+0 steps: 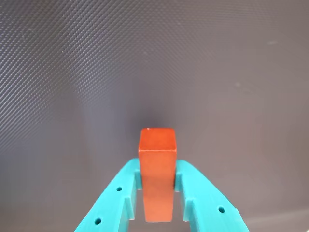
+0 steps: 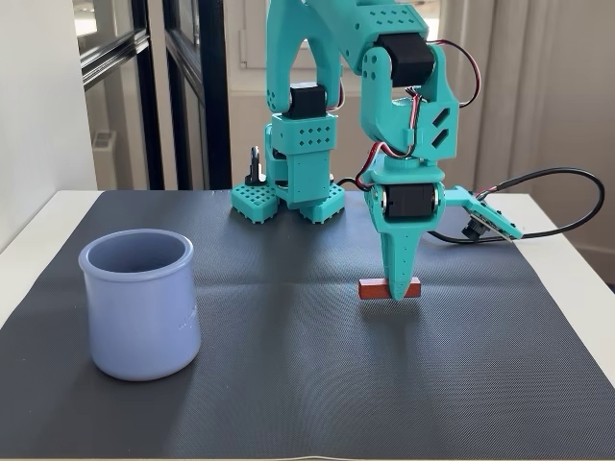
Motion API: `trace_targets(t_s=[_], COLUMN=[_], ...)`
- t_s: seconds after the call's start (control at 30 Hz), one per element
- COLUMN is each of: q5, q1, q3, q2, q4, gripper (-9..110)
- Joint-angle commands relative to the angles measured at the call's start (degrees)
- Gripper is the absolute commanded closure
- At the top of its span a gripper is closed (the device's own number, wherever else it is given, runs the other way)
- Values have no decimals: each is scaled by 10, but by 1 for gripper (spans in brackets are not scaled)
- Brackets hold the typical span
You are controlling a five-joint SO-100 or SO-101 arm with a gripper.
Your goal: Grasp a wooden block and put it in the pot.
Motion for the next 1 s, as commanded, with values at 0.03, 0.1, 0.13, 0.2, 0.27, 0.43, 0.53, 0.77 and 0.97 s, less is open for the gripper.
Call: trace_targets(t_s=[0.03,0.1,0.13,0.2,0.27,0.43,0.53,0.77,0.97], q5=[-15,-27,-33,-43,-54,-74,-88,-107,-108], q1=[29,52,66,94,125,213,251,300,357], q3=[-23,-21,-20,-22,-25,-25,-43,-100,-111], q2=[84,115,127,149,165,199,205,207,203], q4=[8,9,9,9,9,6,7,8,3], gripper=[100,100,100,100,100,100,100,100,100])
